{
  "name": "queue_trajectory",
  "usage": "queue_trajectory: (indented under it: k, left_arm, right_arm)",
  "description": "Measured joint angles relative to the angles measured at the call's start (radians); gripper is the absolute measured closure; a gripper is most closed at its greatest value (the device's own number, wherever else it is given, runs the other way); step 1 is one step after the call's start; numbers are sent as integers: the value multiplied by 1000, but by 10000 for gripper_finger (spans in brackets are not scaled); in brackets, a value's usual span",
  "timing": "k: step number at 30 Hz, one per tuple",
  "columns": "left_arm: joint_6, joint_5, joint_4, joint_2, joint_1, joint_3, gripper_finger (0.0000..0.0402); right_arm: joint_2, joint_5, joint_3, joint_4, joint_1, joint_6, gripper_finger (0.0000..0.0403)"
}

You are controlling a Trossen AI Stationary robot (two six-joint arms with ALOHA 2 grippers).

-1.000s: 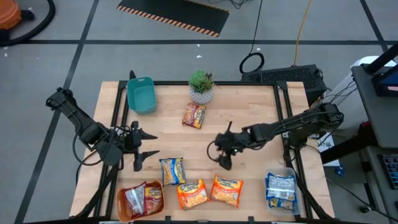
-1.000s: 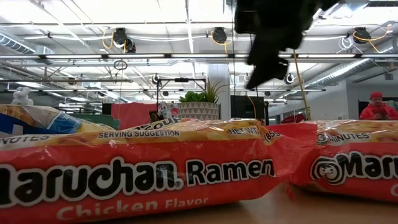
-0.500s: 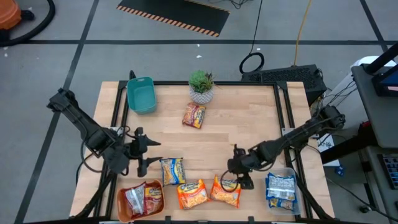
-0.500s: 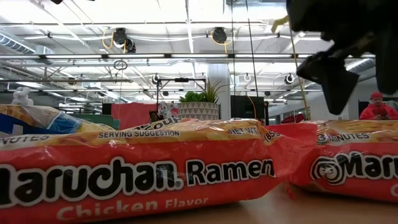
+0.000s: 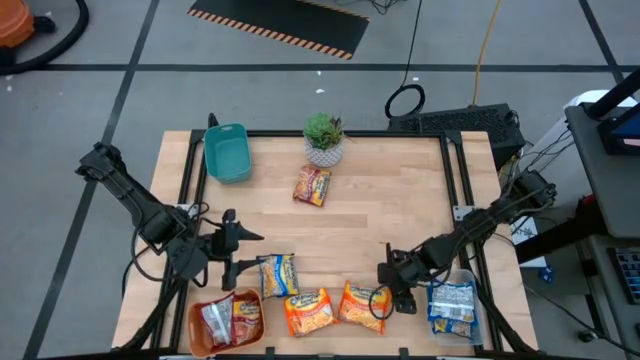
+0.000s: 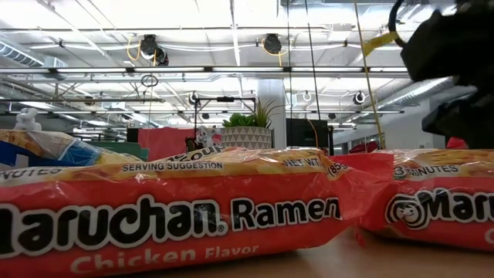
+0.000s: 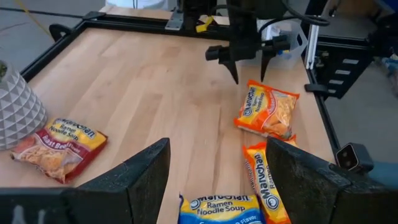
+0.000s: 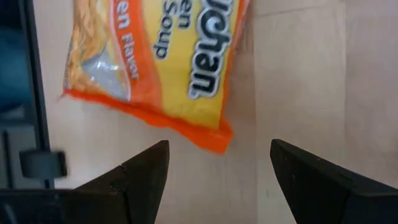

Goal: Sort Maruchan noodles
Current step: Put the right orange noodle pack into the blue bin

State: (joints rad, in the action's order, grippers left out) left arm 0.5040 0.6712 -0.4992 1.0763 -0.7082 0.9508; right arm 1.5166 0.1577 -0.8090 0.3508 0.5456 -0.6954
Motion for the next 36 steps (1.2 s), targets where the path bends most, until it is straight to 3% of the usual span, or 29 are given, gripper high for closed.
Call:
queue_trajectory:
  k: [8,20,36]
  left_arm:
    - [-16,0,0,0,0,0,133]
    - [-34,0,2,0,0,0,133]
    - [-38,0,2,0,0,0,133]
  right_arm:
    - [-4,19,168,-349,-1,-186,131]
    - [-1,94,269,-594,0,-316,141]
    - [2,81,271,-578,-10,-347,290]
